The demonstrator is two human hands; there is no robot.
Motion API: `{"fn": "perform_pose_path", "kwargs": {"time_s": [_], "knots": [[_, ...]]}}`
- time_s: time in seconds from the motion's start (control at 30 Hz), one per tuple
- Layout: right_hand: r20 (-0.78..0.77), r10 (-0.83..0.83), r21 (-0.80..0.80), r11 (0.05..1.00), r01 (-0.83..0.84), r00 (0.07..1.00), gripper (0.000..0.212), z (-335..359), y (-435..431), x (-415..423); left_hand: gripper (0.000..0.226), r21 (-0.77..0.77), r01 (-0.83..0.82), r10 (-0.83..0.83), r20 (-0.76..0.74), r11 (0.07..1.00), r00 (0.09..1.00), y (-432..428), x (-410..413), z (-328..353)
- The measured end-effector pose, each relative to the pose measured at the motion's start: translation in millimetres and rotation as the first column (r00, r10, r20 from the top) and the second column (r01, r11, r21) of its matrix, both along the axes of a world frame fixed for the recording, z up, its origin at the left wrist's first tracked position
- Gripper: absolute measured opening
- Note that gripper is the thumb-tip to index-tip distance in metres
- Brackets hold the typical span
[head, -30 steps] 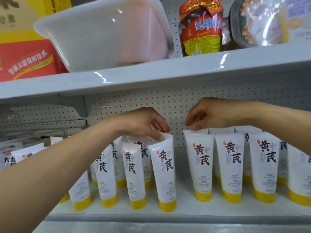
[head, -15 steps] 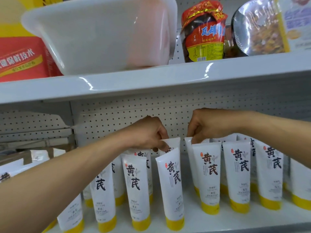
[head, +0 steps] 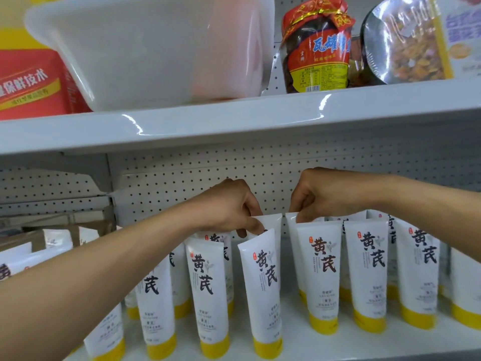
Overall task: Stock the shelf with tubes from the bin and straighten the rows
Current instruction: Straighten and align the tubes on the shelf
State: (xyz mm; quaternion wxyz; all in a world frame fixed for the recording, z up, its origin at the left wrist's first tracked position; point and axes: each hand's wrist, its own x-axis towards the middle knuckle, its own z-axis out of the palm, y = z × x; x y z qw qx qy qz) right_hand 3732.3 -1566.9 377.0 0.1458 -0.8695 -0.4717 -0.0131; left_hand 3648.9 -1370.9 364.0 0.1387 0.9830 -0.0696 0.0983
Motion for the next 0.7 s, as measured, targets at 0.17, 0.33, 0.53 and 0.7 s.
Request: {"fn": "perform_pose_path", "kwargs": {"time_s": [0.17,0.33,0.53,0.7], "knots": [[-0.016,0.011,-0.008,1.0,-0.011,1.0,0.009,0.3,0.0,0.4,0.014,0.007,-0.018,0.017,0.009,1.0,1.0,-1.1,0.3,-0.7],[-0.003,0.014,-0.016,1.0,-0.014,1.0,0.008,0.5,-0.8,0.7,0.013,-0.028,-0.021,0.02,-0.002,0.999,1.0,-2.5,-2.1,-0.7],[-0.013,0.019,-0.025,1.0,-0.019,1.0,0.009,1.2,-3.1,-1.0,0.013,-0.043,-0.019,0.019,-0.006,0.999,1.0,-5.3,-2.4,-0.6],[-0.012,0.003,-0.032,0.999,-0.003,1.0,0.01,1.3,-4.7,-2.9,0.013,-0.048,-0.013,0.012,-0.018,0.999,1.0,-7.8,-2.9,0.5]]}}
